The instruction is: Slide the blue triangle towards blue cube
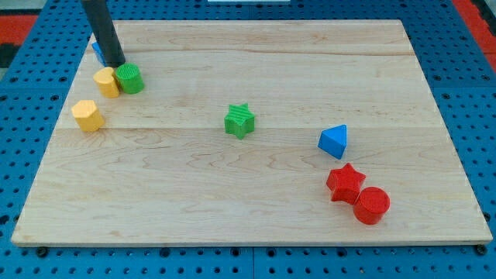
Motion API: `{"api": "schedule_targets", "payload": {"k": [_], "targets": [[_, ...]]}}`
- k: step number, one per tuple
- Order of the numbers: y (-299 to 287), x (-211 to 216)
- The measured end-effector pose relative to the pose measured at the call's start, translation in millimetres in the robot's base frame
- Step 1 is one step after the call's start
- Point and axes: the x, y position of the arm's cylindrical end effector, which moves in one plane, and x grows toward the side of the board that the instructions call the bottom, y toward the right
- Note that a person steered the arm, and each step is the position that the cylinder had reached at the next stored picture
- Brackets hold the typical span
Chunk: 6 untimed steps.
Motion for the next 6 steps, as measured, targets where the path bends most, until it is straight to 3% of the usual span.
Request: {"api": "schedule_targets", "payload": {"k": [1, 3, 5, 6], "targets": [[-3, -29], [189, 14], [391, 92], [431, 170]]}}
